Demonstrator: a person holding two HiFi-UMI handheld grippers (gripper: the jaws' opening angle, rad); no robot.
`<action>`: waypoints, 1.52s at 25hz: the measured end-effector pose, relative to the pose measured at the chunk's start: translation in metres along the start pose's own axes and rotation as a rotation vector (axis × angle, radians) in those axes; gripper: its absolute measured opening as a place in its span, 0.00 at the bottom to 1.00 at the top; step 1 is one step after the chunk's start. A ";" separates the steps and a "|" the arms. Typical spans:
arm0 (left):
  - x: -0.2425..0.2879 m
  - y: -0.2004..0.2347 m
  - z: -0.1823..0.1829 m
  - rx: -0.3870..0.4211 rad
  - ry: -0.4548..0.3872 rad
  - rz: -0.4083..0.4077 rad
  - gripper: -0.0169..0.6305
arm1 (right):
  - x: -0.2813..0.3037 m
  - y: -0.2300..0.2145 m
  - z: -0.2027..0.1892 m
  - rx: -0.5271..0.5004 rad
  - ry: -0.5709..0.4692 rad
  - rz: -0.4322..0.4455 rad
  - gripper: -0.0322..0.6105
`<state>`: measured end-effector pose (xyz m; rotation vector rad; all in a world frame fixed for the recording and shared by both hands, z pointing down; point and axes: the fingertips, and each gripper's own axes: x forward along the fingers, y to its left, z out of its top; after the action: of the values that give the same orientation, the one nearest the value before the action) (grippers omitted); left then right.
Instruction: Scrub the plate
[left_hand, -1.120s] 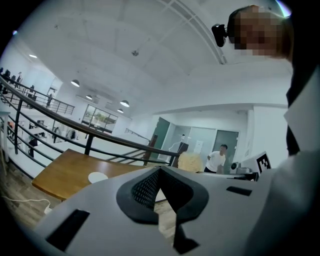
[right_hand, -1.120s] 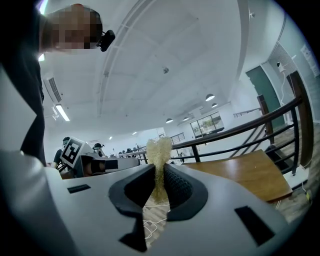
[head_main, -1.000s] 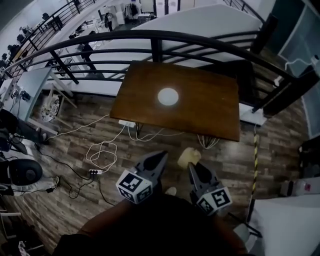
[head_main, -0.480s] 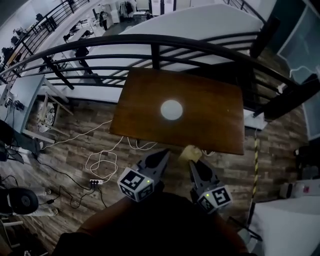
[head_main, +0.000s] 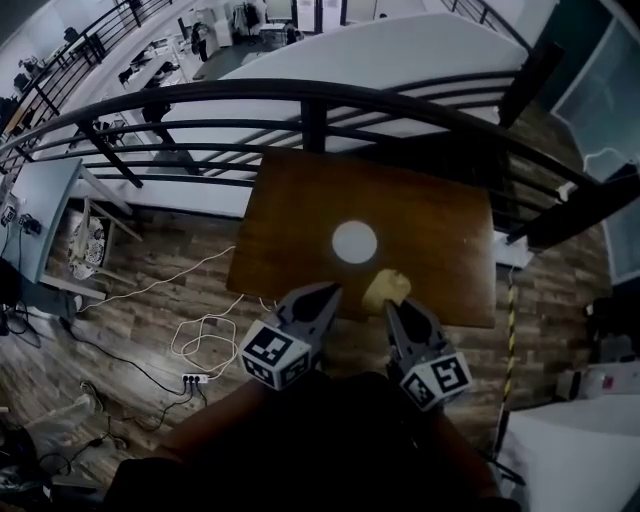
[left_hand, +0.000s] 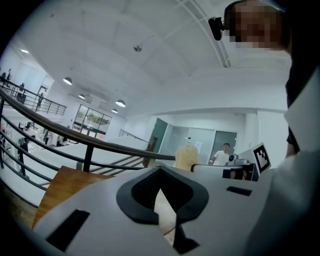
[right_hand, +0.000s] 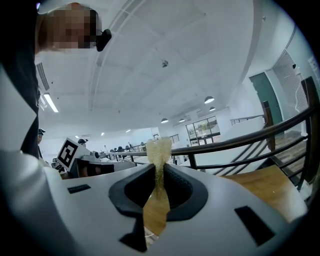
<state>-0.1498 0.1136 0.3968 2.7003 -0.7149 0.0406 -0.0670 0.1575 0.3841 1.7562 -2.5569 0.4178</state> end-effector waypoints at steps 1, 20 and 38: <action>0.004 0.006 0.002 -0.004 -0.006 0.002 0.04 | 0.006 -0.003 0.003 -0.004 -0.002 -0.001 0.14; 0.146 0.099 0.016 -0.053 -0.005 0.283 0.04 | 0.119 -0.153 0.034 -0.046 0.079 0.196 0.14; 0.196 0.161 -0.082 -0.182 0.163 0.501 0.05 | 0.189 -0.247 -0.046 -0.019 0.294 0.304 0.14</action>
<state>-0.0522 -0.0824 0.5485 2.2550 -1.2546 0.2986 0.0828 -0.0878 0.5109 1.1925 -2.5979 0.6043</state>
